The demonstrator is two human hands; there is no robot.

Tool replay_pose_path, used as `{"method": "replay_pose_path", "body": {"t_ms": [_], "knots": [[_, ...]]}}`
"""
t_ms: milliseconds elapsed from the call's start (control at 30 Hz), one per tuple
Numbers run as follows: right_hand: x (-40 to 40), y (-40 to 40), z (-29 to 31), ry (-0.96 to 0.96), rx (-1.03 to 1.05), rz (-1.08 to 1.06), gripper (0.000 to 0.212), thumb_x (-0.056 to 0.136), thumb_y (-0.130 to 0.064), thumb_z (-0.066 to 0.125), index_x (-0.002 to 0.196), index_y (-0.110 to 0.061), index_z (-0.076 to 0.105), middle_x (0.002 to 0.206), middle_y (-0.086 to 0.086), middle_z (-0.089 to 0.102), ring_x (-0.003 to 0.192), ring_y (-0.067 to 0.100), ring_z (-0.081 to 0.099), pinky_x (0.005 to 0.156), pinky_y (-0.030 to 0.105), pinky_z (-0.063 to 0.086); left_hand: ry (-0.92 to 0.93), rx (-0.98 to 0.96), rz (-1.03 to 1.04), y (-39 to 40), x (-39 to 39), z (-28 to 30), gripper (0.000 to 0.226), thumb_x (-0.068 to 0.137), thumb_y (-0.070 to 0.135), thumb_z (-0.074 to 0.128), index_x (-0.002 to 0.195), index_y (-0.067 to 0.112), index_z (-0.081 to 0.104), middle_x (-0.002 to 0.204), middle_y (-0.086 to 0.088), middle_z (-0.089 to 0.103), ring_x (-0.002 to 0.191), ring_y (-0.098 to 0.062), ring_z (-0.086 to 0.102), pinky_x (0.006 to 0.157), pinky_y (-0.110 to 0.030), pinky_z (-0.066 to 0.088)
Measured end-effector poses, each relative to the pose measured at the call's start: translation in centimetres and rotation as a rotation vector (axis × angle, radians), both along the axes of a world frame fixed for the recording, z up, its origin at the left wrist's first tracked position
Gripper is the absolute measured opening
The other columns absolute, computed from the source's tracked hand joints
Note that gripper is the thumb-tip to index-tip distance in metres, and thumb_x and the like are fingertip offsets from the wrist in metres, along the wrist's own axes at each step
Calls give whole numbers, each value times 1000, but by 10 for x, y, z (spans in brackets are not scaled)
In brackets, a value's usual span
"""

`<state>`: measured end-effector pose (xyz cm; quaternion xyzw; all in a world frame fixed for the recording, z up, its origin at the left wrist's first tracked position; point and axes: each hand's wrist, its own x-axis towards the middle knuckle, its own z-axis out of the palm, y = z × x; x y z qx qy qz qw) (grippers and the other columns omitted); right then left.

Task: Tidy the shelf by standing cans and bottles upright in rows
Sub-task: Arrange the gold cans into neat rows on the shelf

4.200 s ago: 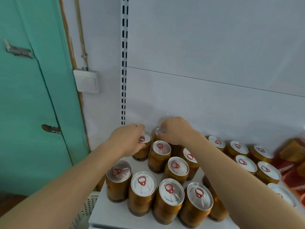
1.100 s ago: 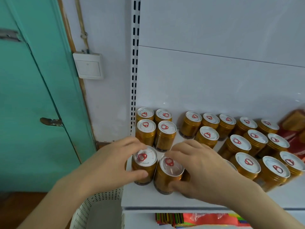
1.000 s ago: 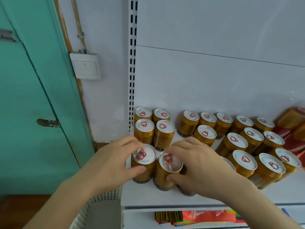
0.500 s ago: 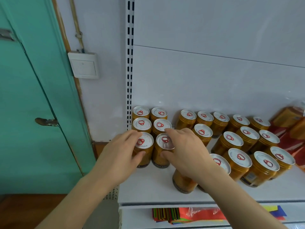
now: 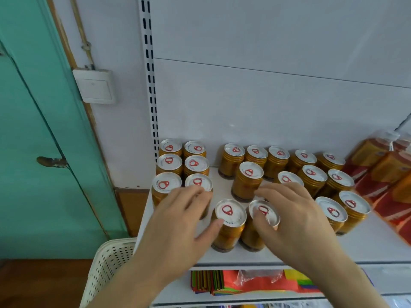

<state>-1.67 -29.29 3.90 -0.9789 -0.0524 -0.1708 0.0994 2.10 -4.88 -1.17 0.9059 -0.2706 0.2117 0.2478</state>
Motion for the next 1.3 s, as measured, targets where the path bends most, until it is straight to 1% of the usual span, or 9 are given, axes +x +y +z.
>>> {"method": "replay_pose_path", "body": {"t_ms": [67, 133, 233, 433, 667, 767, 1033, 1167, 1300], "knots": [[-11, 2, -7, -21, -3, -31, 41, 88, -44, 53, 115, -25, 78, 119, -7, 75, 108, 21, 62, 89, 37, 54, 60, 13, 23, -13, -12, -12, 54, 98, 63, 50, 137, 27, 62, 135, 7, 61, 124, -15, 56, 98, -29, 49], [-18, 5, -15, 47, -46, -77, 45, 87, -48, 52, 122, -28, 73, 128, -6, 70, 113, 24, 60, 89, 39, 57, 94, 29, 65, -25, -20, -23, 57, 97, 65, 48, 140, 30, 57, 139, 4, 62, 126, -18, 58, 99, -31, 48], [-20, 7, -33, 116, -91, -156, 42, 88, -49, 67, 125, -31, 68, 138, -4, 64, 122, 27, 56, 92, 40, 57, 126, 17, 111, -40, -25, -32, 58, 97, 63, 48, 141, 26, 57, 136, 2, 65, 122, -22, 63, 96, -33, 54], [-26, 2, -64, -73, 122, -49, 41, 80, -34, 85, 117, -22, 72, 127, 5, 60, 112, 31, 55, 86, 44, 55, 143, -64, 187, -39, -41, -36, 51, 96, 53, 65, 138, 27, 52, 132, 2, 60, 117, -20, 62, 89, -26, 51], [-26, 42, -85, -138, 311, 167, 47, 87, -32, 83, 130, -21, 68, 142, 5, 51, 118, 25, 51, 91, 32, 49, 138, -90, 307, 4, -61, -35, 55, 94, 53, 58, 138, 20, 54, 132, 1, 58, 110, -18, 63, 79, -21, 52], [-24, 63, -89, -129, 354, 226, 45, 92, -32, 72, 136, -23, 64, 149, 3, 47, 127, 24, 49, 96, 36, 53, 130, -97, 336, 24, -61, -41, 61, 91, 53, 62, 140, 16, 54, 134, -3, 58, 110, -21, 65, 78, -21, 50], [-7, 92, -99, -168, 372, 204, 52, 92, -28, 81, 141, -19, 65, 152, 2, 51, 135, 26, 50, 101, 44, 56, 178, -105, 304, 60, -36, -46, 65, 93, 56, 61, 147, 21, 51, 145, 2, 56, 123, -21, 61, 90, -29, 55], [-1, 92, -103, -185, 338, 208, 53, 97, -29, 76, 146, -16, 60, 155, 2, 51, 139, 28, 48, 107, 48, 52, 218, -138, 252, 63, -25, -48, 67, 94, 58, 57, 151, 24, 46, 151, 3, 52, 131, -20, 58, 95, -34, 58], [3, 92, -105, -184, 312, 191, 51, 100, -34, 68, 147, -17, 60, 158, 2, 49, 143, 28, 46, 108, 51, 51, 238, -145, 217, 63, -21, -45, 69, 93, 61, 53, 151, 25, 47, 152, 4, 52, 130, -19, 59, 95, -27, 53]]}}
